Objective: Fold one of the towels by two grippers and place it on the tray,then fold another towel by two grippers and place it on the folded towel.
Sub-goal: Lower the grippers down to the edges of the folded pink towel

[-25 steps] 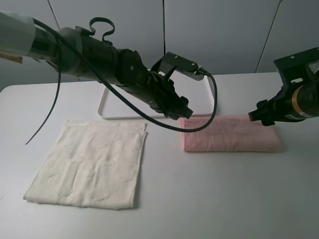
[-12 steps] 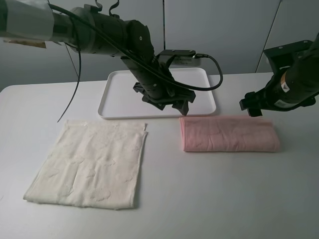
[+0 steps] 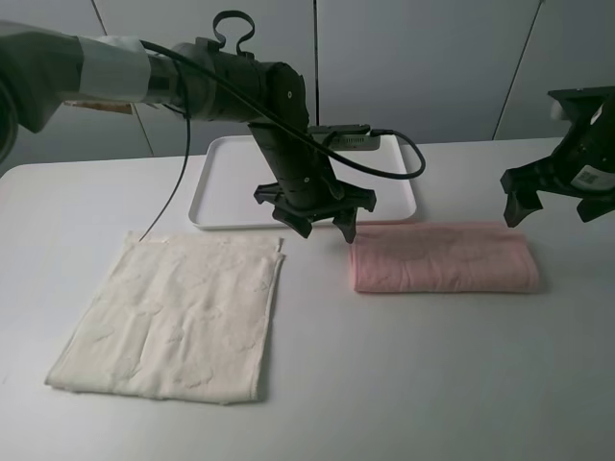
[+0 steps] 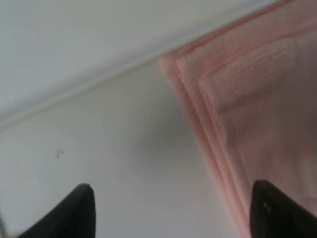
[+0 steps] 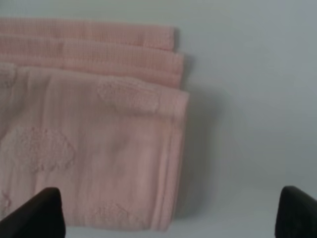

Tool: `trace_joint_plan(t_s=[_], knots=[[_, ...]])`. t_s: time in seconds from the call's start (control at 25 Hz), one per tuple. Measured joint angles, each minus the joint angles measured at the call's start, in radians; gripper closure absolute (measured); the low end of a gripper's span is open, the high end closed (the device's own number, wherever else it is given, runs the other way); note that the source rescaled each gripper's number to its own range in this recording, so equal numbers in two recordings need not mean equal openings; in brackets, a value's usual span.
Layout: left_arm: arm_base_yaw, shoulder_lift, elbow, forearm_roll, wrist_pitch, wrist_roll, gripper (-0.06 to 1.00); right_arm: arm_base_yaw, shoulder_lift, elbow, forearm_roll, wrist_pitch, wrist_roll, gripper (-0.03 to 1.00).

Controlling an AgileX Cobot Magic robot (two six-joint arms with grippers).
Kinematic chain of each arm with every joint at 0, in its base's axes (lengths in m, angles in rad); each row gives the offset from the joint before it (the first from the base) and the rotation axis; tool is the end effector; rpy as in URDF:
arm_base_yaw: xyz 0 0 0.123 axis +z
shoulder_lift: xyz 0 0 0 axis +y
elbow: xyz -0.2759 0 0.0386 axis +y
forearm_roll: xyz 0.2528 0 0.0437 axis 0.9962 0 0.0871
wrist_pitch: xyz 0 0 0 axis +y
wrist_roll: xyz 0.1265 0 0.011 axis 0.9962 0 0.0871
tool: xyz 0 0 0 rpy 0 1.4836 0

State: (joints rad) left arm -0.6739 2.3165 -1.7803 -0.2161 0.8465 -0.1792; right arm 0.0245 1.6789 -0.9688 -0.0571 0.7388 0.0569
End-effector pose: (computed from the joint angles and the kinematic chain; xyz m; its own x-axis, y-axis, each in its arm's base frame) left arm 0.3706 -0.3221 0.0877 -0.9177 0.3312 -0.2194 0.3793 0.8947 -0.2361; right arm 0.3147 0.0028 0.1373 -0.9779 -0.0093 -0.2089 -0.0021 0.9994 -0.0345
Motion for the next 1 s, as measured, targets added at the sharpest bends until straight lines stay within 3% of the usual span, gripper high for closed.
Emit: trace_joint_plan(t_s=[0.4, 0.76, 1.0], knots=[[-0.036, 0.101, -0.134, 0.018, 0.080, -0.046, 0.12, -0.002, 0.069, -0.002, 0.020, 0.025, -0.024, 0.05], [-0.053, 0.200, -0.291, 0.094, 0.251, -0.121, 0.12, -0.002, 0.092, -0.002, 0.023, 0.005, -0.024, 0.05], [-0.053, 0.211, -0.307, 0.097, 0.273, -0.136, 0.12, -0.002, 0.093, -0.002, 0.042, -0.022, -0.037, 0.05]])
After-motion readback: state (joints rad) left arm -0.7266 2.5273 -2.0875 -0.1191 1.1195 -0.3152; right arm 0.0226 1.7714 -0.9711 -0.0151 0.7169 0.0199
